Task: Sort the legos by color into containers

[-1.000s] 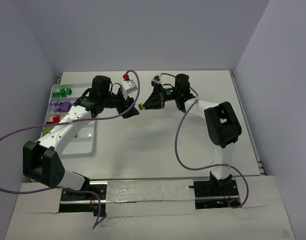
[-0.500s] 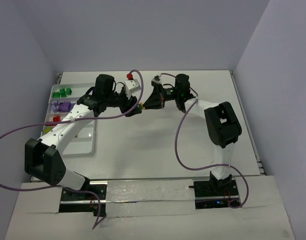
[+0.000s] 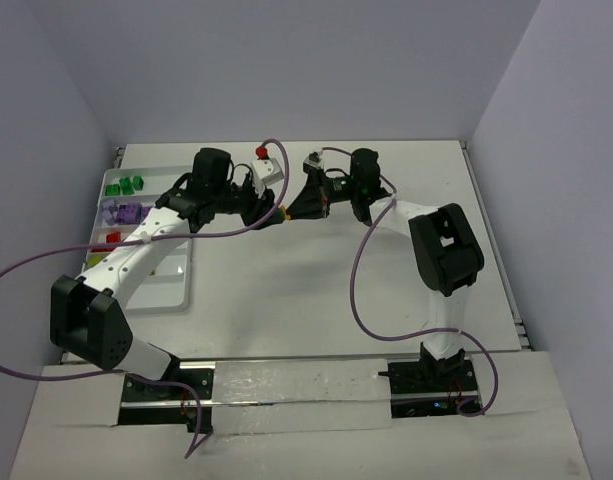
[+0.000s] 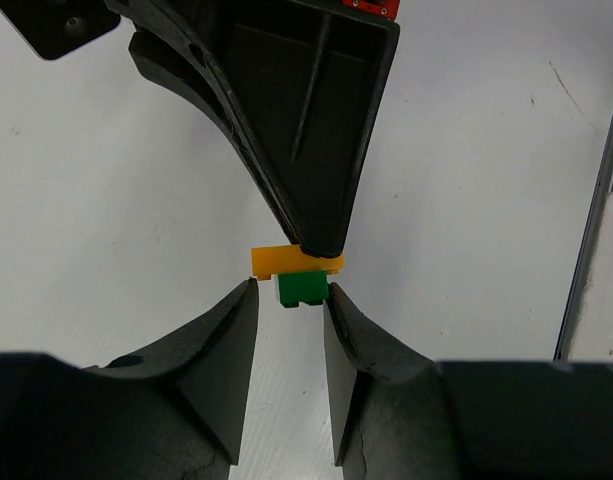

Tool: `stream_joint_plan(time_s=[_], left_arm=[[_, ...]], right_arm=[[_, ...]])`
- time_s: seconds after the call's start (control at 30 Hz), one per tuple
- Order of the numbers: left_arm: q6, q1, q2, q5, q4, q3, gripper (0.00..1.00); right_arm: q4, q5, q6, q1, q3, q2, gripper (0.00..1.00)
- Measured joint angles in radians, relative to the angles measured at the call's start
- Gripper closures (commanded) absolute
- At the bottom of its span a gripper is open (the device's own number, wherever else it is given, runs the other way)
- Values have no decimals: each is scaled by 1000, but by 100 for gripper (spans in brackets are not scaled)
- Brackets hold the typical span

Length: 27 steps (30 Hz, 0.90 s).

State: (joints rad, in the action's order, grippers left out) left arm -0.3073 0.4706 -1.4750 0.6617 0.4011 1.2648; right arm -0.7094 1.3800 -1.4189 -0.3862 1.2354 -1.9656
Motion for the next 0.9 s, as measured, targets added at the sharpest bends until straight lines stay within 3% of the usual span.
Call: stream_joint_plan(time_s=[0.2, 0.3, 0.5, 0.73, 0.9], left_arm=[[0, 1, -3, 1, 4, 0, 64], [1, 6, -5, 1, 12, 1, 74], [-12, 12, -15, 0, 38, 11, 99], [-18, 20, -16, -6, 48, 12, 100], [-20, 25, -18, -10, 54, 14, 100]], right_arm=[[14, -2, 10, 0, 0, 0, 100], [31, -2, 26, 0, 0, 0, 99], [85, 2, 54, 0, 0, 0, 79], [109, 12, 74, 0, 0, 0, 85], [114, 17, 78, 0, 0, 0, 78]])
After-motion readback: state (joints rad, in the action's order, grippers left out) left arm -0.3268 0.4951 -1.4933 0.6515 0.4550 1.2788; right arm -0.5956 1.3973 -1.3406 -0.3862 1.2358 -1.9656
